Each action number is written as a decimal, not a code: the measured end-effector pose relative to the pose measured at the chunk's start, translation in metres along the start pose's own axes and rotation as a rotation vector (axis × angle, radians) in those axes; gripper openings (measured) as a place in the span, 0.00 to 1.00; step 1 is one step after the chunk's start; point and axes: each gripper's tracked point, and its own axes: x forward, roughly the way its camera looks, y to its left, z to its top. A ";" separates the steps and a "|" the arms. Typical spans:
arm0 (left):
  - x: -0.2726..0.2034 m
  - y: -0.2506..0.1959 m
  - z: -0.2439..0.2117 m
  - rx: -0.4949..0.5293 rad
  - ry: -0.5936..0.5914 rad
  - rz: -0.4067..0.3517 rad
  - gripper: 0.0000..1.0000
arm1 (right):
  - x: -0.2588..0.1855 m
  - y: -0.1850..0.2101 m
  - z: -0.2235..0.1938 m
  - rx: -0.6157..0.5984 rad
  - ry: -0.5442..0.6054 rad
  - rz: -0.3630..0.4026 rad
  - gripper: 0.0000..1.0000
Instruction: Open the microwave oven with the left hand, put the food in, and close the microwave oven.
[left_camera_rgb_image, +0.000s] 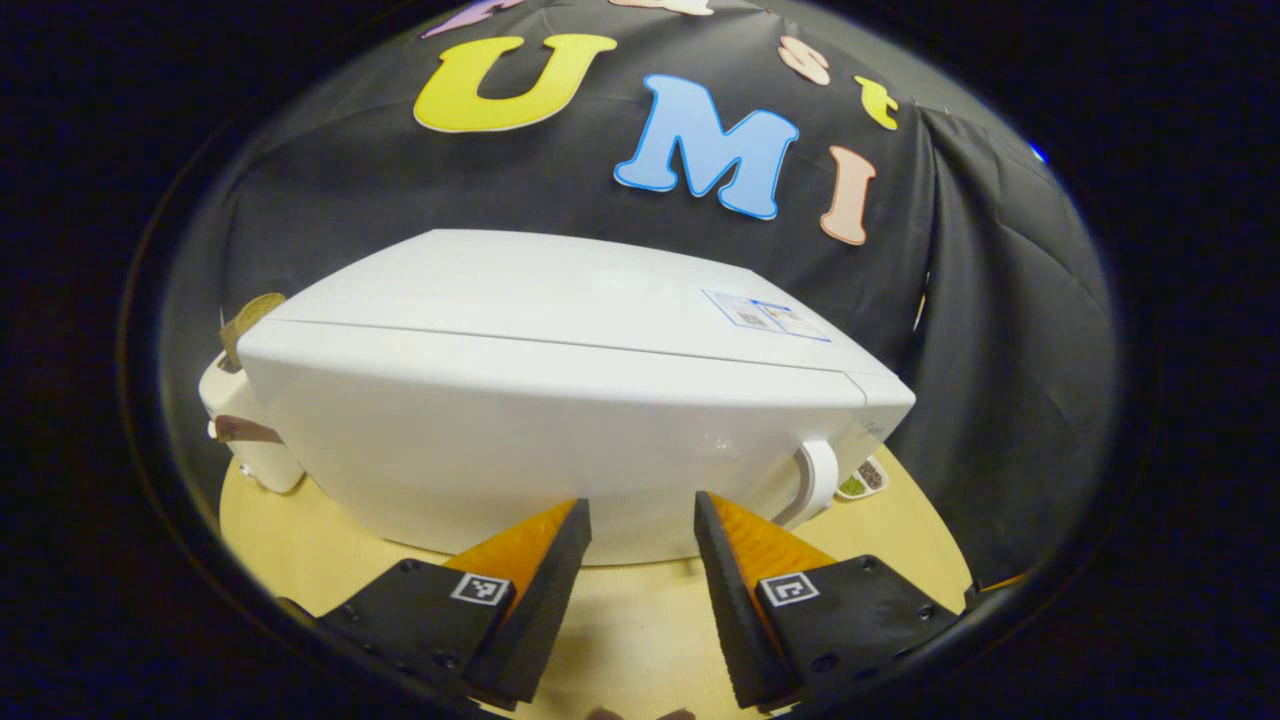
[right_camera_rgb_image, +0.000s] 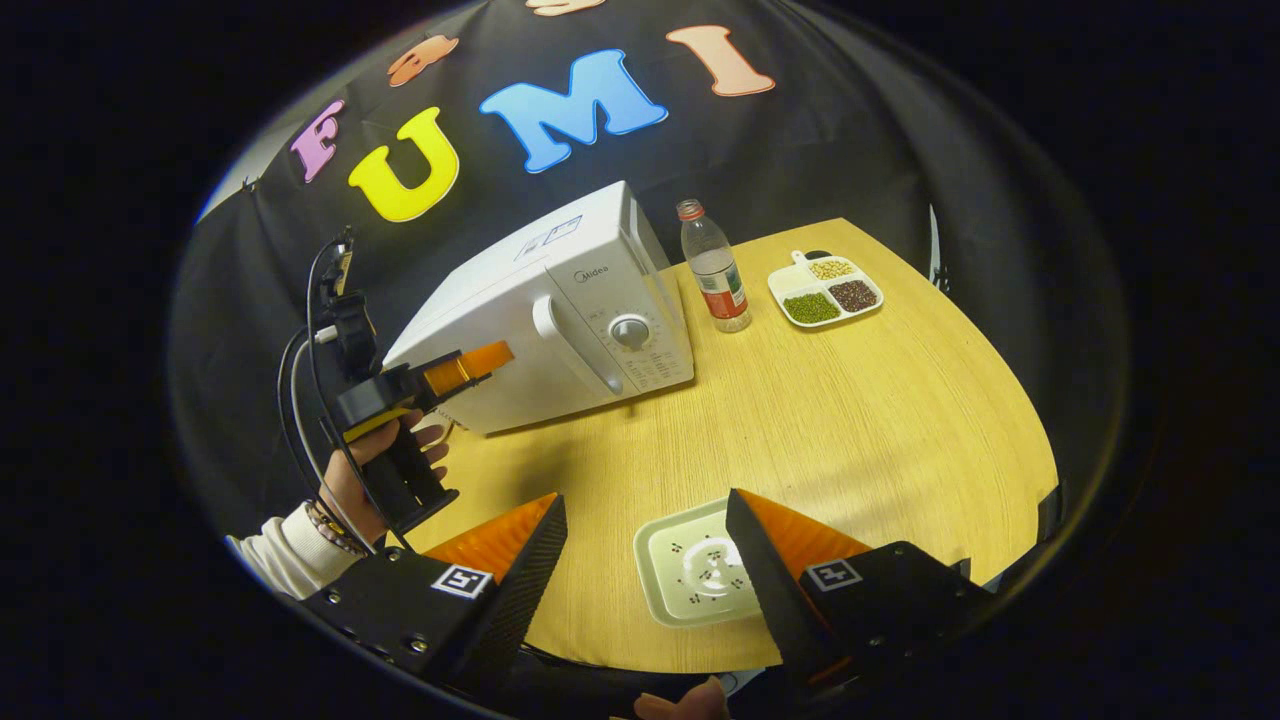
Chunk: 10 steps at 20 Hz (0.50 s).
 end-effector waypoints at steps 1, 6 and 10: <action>-0.012 0.004 -0.006 -0.018 0.009 0.007 0.78 | -0.003 -0.002 0.005 -0.011 -0.009 0.006 0.98; -0.118 0.006 -0.006 -0.078 -0.045 0.096 0.78 | -0.030 -0.022 0.052 -0.083 -0.101 0.053 0.98; -0.204 -0.039 0.038 -0.055 -0.184 0.146 0.78 | -0.067 -0.043 0.100 -0.197 -0.187 0.078 0.98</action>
